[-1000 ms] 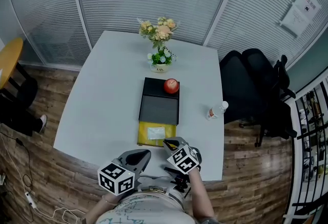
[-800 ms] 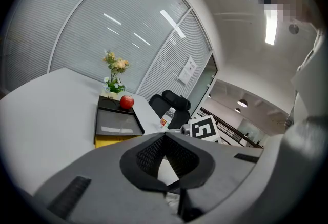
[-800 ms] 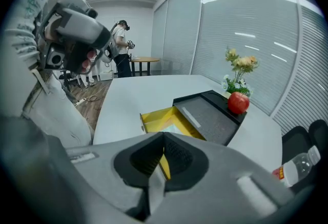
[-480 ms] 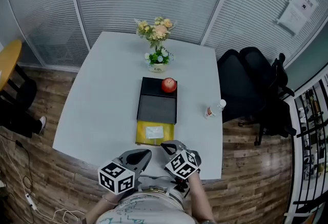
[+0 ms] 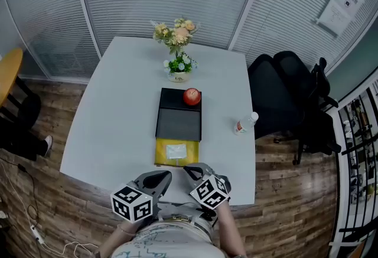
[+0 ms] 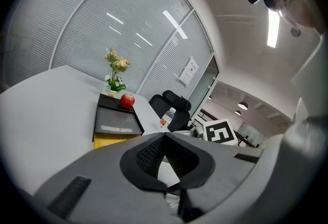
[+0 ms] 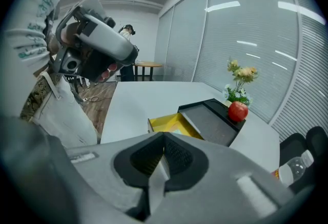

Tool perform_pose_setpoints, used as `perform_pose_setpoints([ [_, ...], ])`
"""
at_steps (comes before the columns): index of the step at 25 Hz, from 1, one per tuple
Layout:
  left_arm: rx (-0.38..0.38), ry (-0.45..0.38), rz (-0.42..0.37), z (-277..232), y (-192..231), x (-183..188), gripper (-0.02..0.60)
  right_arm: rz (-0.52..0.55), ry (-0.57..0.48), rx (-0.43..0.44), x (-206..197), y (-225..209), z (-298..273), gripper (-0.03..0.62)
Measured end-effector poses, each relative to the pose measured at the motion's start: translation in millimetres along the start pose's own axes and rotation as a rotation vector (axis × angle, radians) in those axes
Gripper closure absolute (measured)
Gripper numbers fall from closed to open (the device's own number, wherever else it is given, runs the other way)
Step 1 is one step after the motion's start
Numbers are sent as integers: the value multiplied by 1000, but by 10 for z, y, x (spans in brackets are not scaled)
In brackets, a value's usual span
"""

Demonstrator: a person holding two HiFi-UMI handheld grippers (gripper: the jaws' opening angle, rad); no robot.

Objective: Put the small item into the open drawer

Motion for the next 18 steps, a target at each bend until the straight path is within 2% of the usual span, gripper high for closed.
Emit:
perform_pose_setpoints([
  [5, -5, 0, 1, -6, -3, 4, 584, -16, -32, -9, 79, -1, 92, 591],
  [13, -16, 12, -9, -39, -27, -7, 584, 28, -63, -50, 151, 29, 243, 591],
  [18, -18, 12, -19, -39, -22, 10, 584, 20, -95, -80, 228, -9, 349, 591],
])
Point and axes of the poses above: the fingertips, and each gripper's own axes: z backward along the fingers, y to its left, x out of its top, the point moved 5 cm from there along z, backward along the fingers, and after that the axes turned 7 degrees about z, right-handed, at the moved point
